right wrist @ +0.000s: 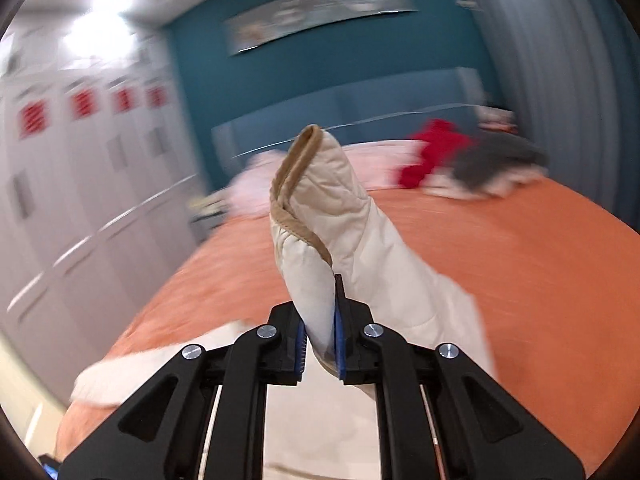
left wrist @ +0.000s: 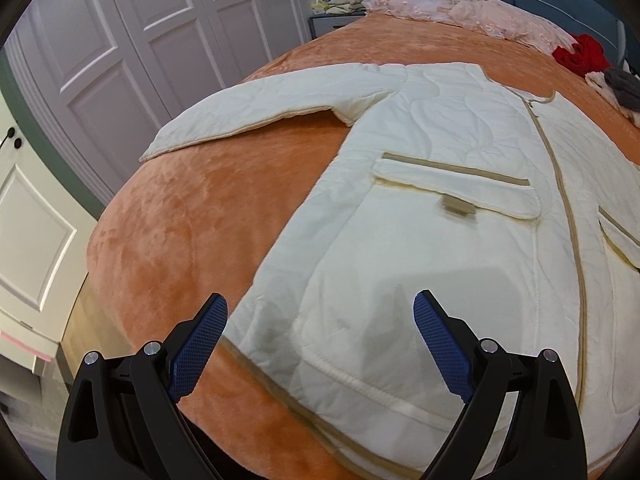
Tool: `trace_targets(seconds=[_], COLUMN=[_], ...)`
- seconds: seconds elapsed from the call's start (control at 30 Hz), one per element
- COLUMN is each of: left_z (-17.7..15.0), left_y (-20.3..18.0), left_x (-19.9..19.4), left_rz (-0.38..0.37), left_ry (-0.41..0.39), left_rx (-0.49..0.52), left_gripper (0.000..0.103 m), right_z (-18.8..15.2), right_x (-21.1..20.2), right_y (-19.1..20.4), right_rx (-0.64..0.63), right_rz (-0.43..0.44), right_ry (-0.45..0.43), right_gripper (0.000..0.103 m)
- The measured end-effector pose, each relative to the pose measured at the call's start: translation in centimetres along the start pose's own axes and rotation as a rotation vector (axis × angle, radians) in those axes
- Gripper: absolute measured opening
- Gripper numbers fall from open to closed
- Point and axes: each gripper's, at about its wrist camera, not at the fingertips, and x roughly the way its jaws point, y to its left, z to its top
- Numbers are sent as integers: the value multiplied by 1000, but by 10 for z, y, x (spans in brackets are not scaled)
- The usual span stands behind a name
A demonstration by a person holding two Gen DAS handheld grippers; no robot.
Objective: Fold large clothes
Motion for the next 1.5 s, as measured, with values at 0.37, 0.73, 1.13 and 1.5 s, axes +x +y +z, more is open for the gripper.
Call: trace_targets(seconds=[0.37, 0.73, 1.13, 1.5], left_z=[3, 73, 126, 178], left_y=[46, 26, -53, -47], left_x=[18, 42, 102, 56], left_rz=[-65, -443, -546, -412], left_ry=[38, 84, 152, -148], left_rx=[-97, -270, -305, -130], left_gripper=[92, 92, 58, 2], right_z=[-138, -183, -191, -163], right_x=[118, 80, 83, 108], right_y=[195, 128, -89, -102], right_rx=[-254, -84, 369, 400], right_rz=[289, 212, -140, -124], right_ry=[386, 406, 399, 274], right_gripper=[29, 65, 66, 9])
